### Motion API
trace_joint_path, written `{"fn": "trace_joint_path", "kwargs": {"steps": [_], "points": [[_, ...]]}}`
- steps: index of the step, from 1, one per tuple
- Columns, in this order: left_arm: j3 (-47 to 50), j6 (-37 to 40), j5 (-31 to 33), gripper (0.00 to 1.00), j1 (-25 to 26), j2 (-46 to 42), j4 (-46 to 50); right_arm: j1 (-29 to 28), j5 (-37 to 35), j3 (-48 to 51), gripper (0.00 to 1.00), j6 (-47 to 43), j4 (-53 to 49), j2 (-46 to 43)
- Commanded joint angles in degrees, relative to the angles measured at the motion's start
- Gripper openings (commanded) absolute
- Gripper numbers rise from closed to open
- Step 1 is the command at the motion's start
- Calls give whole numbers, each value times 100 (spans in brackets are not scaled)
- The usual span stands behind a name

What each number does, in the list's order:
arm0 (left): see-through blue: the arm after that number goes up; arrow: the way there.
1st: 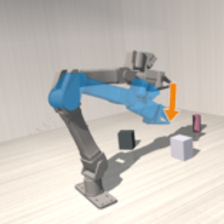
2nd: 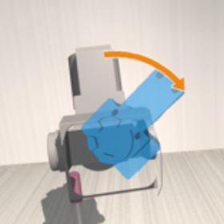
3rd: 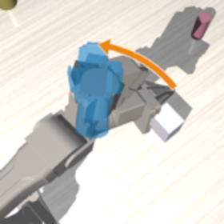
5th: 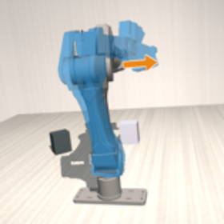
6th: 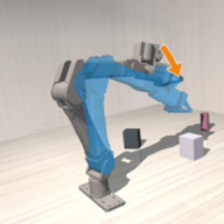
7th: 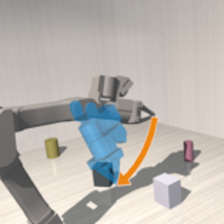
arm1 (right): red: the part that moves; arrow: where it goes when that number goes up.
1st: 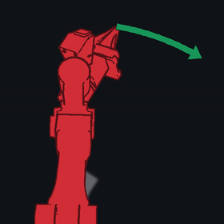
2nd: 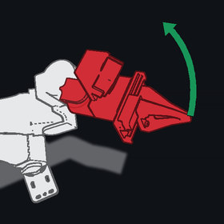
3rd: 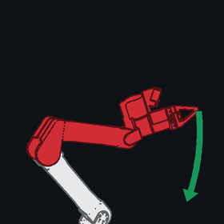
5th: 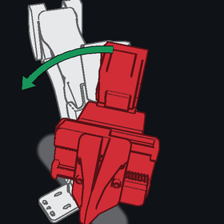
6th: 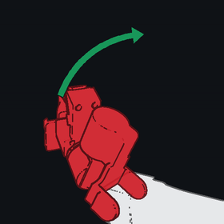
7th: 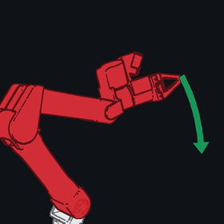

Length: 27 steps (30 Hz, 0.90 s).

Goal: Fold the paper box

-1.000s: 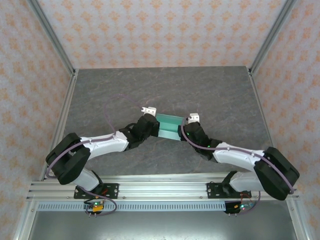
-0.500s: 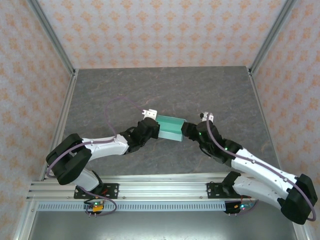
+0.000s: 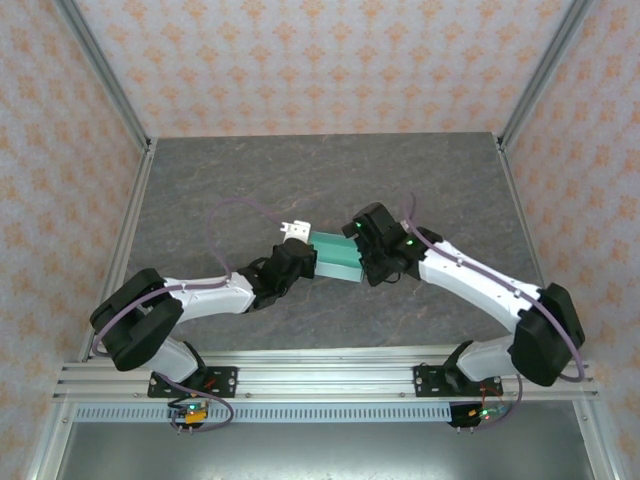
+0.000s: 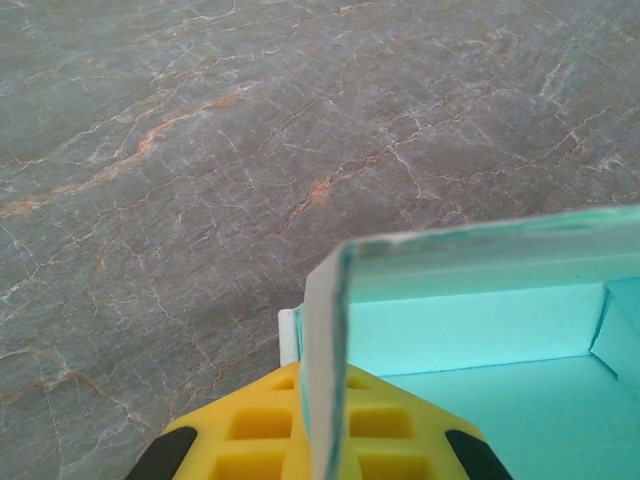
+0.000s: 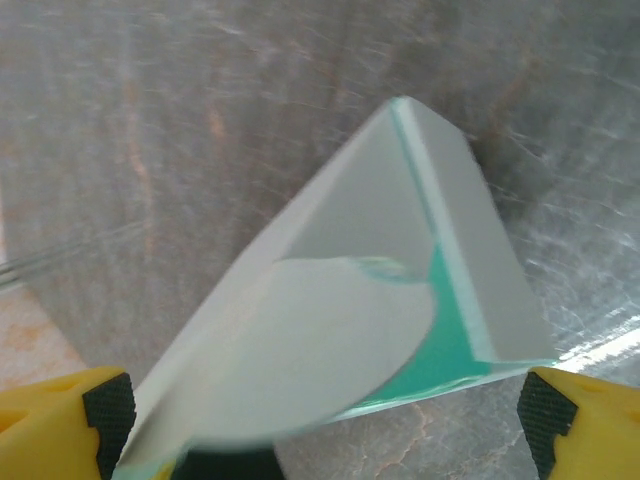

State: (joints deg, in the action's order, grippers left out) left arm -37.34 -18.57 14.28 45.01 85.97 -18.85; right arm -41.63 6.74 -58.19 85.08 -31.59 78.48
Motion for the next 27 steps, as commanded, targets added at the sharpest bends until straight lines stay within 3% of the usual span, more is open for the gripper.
{"fn": "trace_joint_path", "kwargs": {"steps": [1, 3, 5, 7, 10, 18, 24, 27], "points": [[174, -94, 275, 1, 27, -80, 102, 58, -133, -245, 99, 429, -532, 102], [207, -117, 276, 7, 29, -122, 77, 58, -403, -183, 98, 285, -727, 94], [249, -184, 256, 20, 31, -228, 119, 58, -540, 2, 94, 209, -752, 1], [267, -366, 203, 44, 32, -488, 327, 44, -614, 263, 90, 210, -703, -128], [390, -597, -89, 59, 27, -1039, 462, -20, -721, 546, 87, 211, -625, -247], [354, -1091, -651, 71, 25, -2430, 1754, -163, -924, 783, 87, 188, -550, -131], [263, -1435, 77, 99, 28, -3288, 2549, -223, -1090, 757, 87, 101, -605, -124], [-118, -1240, 521, 100, -29, -3286, 3012, -223, -1159, 765, 87, 57, -664, -161]]}}
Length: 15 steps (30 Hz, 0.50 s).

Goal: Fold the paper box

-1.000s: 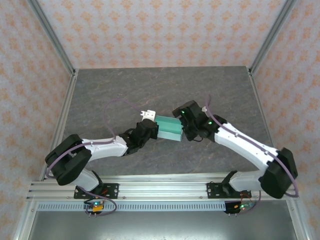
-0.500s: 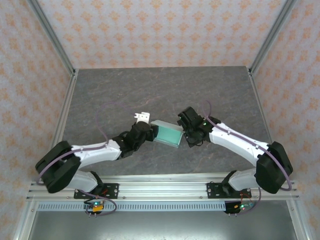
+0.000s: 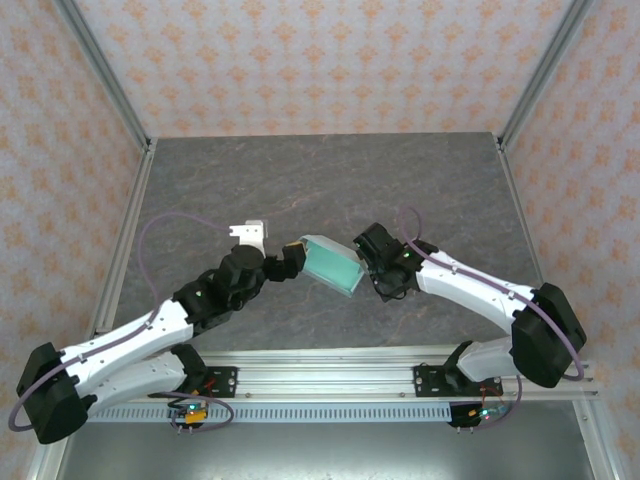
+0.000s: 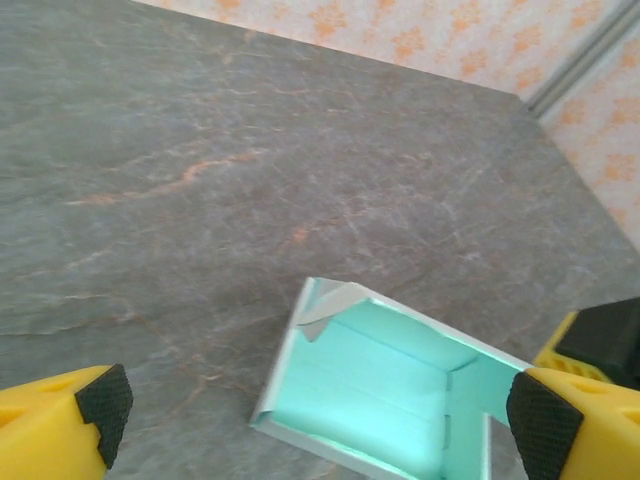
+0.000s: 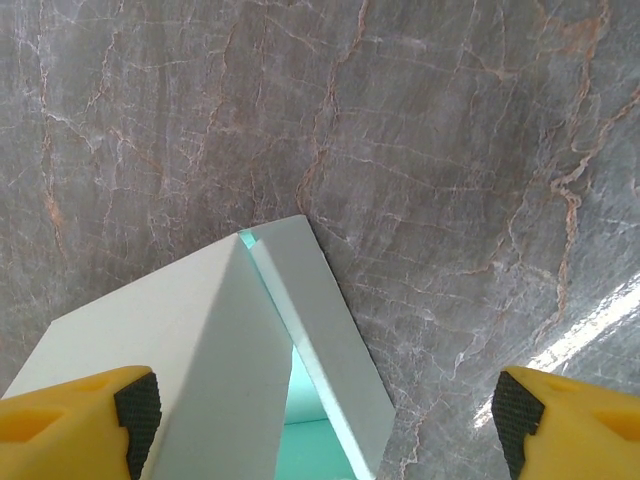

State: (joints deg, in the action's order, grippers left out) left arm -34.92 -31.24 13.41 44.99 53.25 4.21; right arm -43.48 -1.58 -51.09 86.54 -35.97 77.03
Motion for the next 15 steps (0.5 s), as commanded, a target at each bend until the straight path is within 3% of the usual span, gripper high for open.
{"fn": "trace_joint_path", "kwargs": {"steps": [1, 5, 8, 15], "points": [[-532, 287, 564, 100, -100, 66, 814, -37, -334, 64, 87, -100, -220, -35], [-1354, 619, -18, 100, -630, 782, 1199, -68, -376, 82, 88, -165, -222, -31], [-1832, 605, -58, 100, -890, 1482, 1435, -90, -404, 136, 88, -160, -208, 22], [-1801, 1091, -1602, 97, -1001, 2686, 909, -99, -480, 211, 88, -288, -168, 164]]}}
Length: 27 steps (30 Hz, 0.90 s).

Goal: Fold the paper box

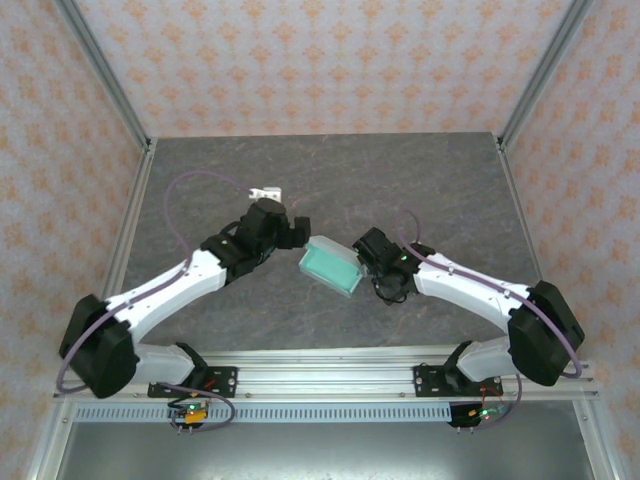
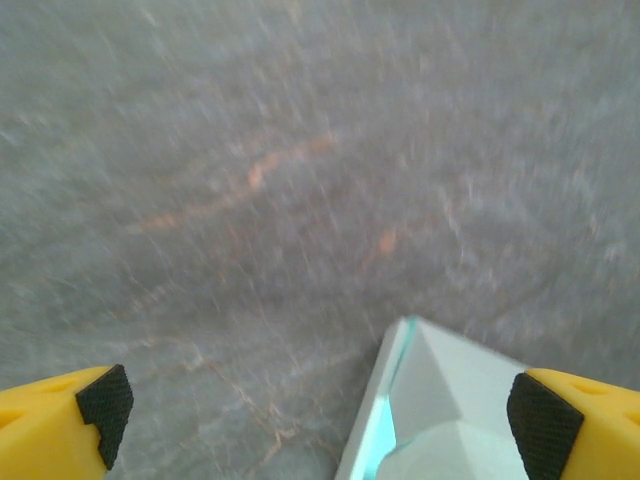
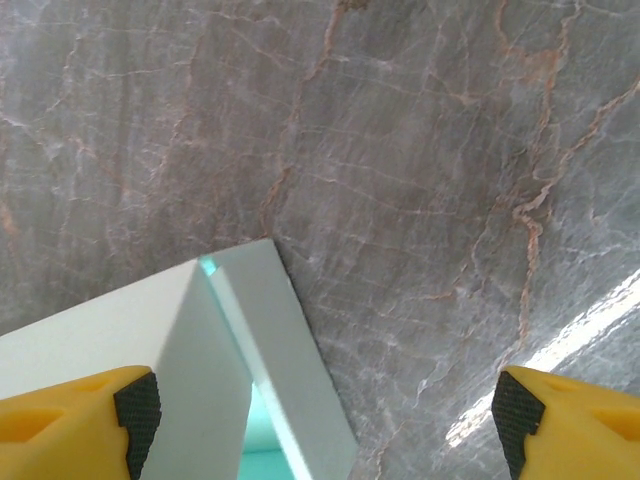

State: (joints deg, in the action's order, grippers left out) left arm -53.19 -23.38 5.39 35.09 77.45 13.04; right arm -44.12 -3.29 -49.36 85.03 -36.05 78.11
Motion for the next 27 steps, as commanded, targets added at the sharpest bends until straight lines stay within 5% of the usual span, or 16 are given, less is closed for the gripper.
{"fn": "trace_joint_path", "kwargs": {"steps": [1, 11, 17, 21, 27], "points": [[95, 294, -929, 96, -12, 390, -39, -35, -373, 25, 88, -166, -206, 53], [532, 62, -616, 91, 15, 992, 174, -9, -1229, -1030, 88, -2075, -1061, -127], [520, -224, -453, 91, 10, 1167, 282, -9, 489, -1087, 88, -2003, -793, 271], [326, -377, -344, 92, 18, 1387, 527, 35, 625, -691, 86, -1962, -288, 396], [601, -679, -863, 73, 15, 1336, 18, 572, 1947, -133, 81, -2360, 1049, 564]]}}
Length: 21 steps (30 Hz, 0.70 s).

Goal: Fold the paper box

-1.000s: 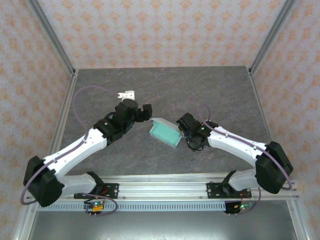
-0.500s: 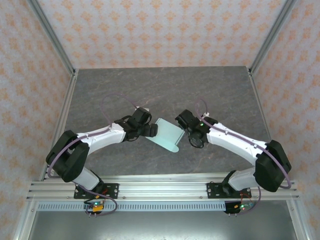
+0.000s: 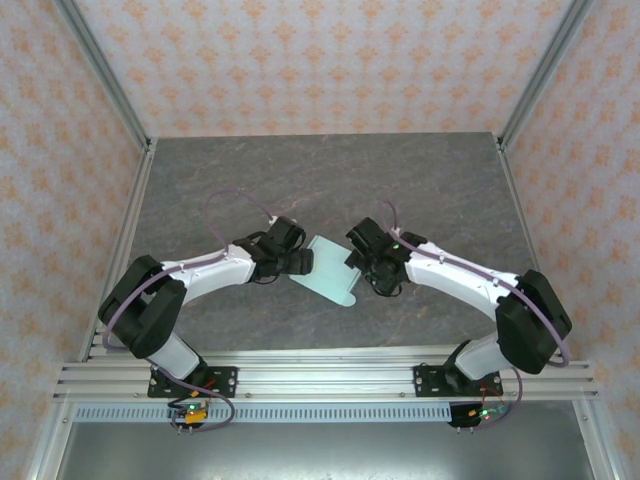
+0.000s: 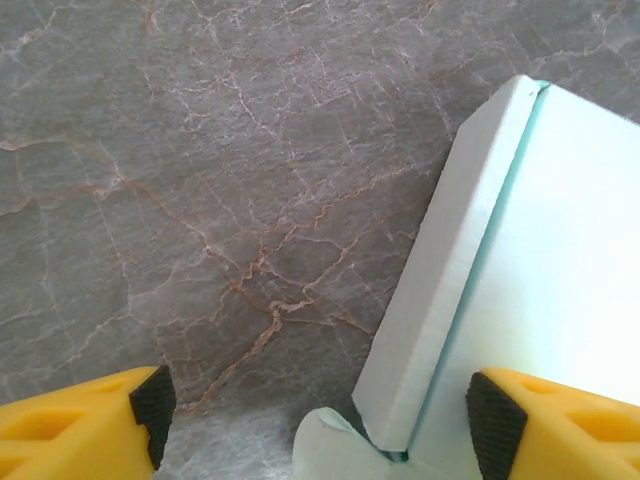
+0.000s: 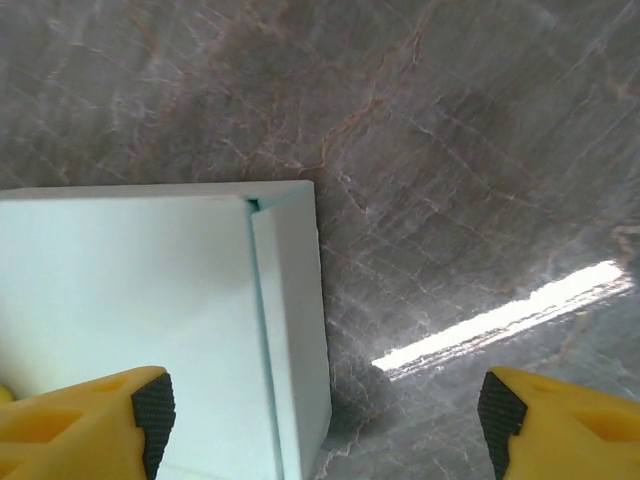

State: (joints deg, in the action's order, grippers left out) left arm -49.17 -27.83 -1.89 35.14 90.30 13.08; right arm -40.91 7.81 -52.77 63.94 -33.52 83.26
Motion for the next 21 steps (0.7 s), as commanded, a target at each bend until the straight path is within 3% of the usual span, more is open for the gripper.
{"fn": "trace_joint_path", "kwargs": {"steps": [1, 6, 12, 16, 18, 21], "points": [[273, -247, -162, 71, 7, 28, -76, 426, 1234, 336, 81, -329, 1123, 75], [548, -580, -391, 61, -72, -21, -415, 1287, 2878, 522, 87, -1369, 1743, 194], [918, -738, -912, 52, -340, 2, -1043, 1831, 3652, 1125, 85, -2003, 2810, 132], [998, -777, -1303, 40, -588, 200, -1278, 2148, 4236, 1215, 84, -2477, 3217, 461], [988, -801, -1480, 38, -672, 368, -1369, 2191, 4522, 1277, 83, -2475, 3563, 617], [990, -846, -1871, 26, -830, 651, -1596, 2184, 4770, 1411, 81, -2287, 4086, 743]]}}
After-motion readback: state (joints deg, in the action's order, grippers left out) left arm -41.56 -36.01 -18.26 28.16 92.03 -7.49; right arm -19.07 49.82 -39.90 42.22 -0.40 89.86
